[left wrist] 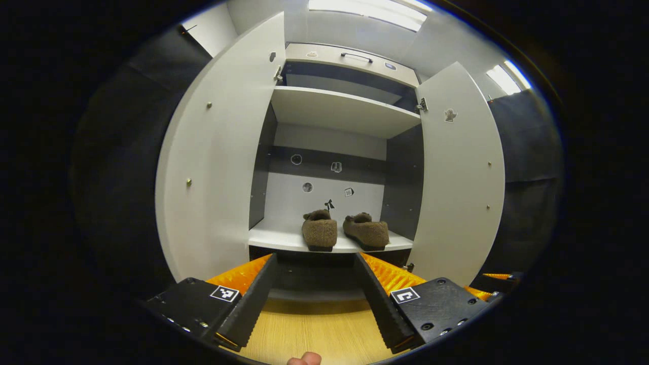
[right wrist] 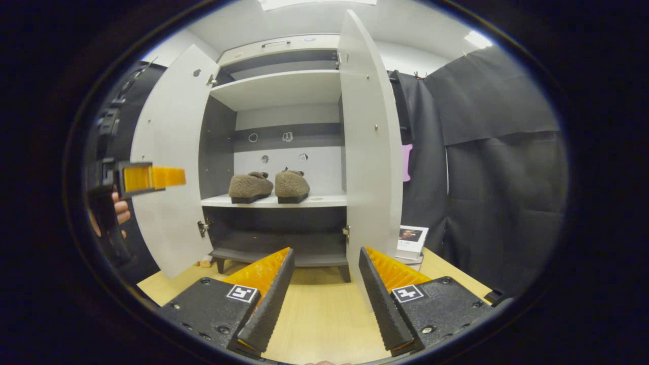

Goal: Grab one shoe with the right hand and put it into the shoe cabinet, grab the other shoe with the left hand and put it into the shoe cabinet; then close the right door with the right hand and the left door with the left hand.

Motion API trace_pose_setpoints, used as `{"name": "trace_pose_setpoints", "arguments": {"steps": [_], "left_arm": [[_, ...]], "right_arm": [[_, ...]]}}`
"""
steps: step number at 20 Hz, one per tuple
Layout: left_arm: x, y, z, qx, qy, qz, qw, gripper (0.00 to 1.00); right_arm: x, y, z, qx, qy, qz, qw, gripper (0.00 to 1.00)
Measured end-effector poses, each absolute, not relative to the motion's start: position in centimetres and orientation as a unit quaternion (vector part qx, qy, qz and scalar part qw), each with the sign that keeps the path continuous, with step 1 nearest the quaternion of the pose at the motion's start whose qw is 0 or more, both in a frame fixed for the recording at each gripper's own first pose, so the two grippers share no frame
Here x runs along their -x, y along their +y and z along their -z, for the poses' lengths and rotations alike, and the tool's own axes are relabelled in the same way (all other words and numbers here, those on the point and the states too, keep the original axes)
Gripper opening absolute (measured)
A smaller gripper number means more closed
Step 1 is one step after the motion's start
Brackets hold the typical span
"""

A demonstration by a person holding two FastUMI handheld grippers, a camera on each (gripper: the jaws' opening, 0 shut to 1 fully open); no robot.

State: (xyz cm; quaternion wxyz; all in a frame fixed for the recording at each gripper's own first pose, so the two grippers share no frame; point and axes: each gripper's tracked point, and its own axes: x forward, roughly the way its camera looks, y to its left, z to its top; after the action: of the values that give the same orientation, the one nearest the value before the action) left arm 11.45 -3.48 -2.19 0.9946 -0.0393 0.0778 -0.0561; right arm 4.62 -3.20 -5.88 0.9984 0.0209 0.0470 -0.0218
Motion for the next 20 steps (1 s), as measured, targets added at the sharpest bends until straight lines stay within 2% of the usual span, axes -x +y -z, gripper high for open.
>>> {"name": "trace_pose_setpoints", "arguments": {"steps": [11,16,20], "left_arm": [[-4.9,-2.7,6.1,0.03,0.076,0.026,0.996,0.92],[-4.5,-1.7,6.6,0.035,0.083,0.011,0.996,0.93],[-4.4,-1.6,6.8,0.038,0.085,0.009,0.996,0.92]], "right_arm": [[-2.5,-3.1,4.2,-0.029,0.034,0.016,0.999,0.82],[-2.0,-9.3,-5.1,-0.048,-0.028,0.033,0.998,0.82],[-2.9,-16.7,-11.0,-0.018,-0.071,0.086,0.994,0.83]]}}
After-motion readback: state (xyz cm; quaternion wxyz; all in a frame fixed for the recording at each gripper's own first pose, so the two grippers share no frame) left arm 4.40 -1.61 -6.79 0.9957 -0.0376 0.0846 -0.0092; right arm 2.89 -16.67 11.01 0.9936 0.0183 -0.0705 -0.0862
